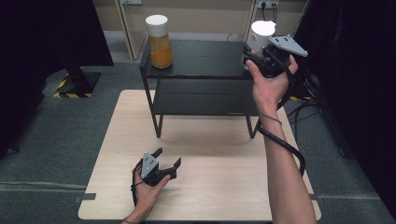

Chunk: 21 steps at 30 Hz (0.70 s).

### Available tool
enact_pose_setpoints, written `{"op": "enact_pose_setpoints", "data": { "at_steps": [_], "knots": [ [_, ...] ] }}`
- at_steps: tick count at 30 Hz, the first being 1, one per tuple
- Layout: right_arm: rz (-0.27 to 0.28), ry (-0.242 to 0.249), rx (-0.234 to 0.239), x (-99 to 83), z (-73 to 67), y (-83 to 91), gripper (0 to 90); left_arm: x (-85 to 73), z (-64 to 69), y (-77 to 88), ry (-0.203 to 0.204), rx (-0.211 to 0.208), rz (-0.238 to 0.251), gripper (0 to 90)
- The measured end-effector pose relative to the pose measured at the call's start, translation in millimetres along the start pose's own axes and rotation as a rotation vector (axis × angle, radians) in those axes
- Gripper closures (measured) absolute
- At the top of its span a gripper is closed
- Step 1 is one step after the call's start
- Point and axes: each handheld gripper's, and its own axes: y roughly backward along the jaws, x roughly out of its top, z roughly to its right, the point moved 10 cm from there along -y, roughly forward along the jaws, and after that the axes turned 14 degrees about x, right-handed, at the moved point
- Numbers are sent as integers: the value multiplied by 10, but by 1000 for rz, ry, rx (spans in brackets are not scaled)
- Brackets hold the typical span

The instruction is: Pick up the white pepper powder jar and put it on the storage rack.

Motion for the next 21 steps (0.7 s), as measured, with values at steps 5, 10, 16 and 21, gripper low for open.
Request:
{"op": "enact_pose_setpoints", "data": {
  "at_steps": [5,10,16,21],
  "knots": [
    [-11,-3,-7,0,15,-28,307,0,3,0,-3,-1,0,117],
    [-27,-5,-17,-19,36,-47,307,1,2,-1,-2,-1,0,117],
    [-29,-5,-18,-25,55,-68,307,2,1,-2,-1,-1,-2,117],
    [-24,-2,-19,-39,54,-83,306,1,5,-1,-4,-1,0,117]
  ]
}}
